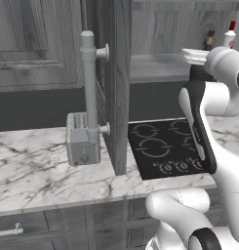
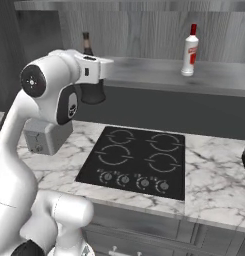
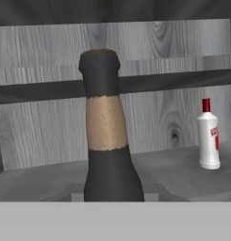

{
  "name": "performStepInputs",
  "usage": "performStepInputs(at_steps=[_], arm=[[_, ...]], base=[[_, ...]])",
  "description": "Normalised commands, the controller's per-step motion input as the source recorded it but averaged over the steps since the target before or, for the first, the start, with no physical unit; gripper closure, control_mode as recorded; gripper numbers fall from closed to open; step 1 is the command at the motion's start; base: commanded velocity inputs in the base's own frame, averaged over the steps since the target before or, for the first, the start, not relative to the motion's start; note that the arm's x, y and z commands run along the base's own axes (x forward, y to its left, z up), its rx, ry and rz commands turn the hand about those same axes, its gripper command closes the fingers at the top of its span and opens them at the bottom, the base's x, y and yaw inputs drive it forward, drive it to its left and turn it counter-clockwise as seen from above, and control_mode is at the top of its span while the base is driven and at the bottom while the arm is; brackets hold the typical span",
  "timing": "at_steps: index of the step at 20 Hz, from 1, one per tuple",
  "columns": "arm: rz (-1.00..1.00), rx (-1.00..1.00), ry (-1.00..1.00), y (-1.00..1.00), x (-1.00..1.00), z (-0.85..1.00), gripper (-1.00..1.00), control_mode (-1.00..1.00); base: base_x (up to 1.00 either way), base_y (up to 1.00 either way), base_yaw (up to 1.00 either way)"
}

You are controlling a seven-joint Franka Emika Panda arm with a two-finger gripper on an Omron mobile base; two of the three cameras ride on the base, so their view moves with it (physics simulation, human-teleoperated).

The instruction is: Sort all alcoholic drinks to one cabinet, and non-alcoholic drinks to the other.

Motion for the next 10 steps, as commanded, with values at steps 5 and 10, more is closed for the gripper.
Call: performStepInputs(at_steps=[5, 10], arm=[[0.00, 0.00, 0.00, 0.00, 0.24, 0.05, 1.00, -1.00], [0.00, 0.00, 0.00, 0.00, 0.25, 0.06, 1.00, -1.00]], base=[[0.00, 0.00, 0.00], [0.00, 0.00, 0.00]])
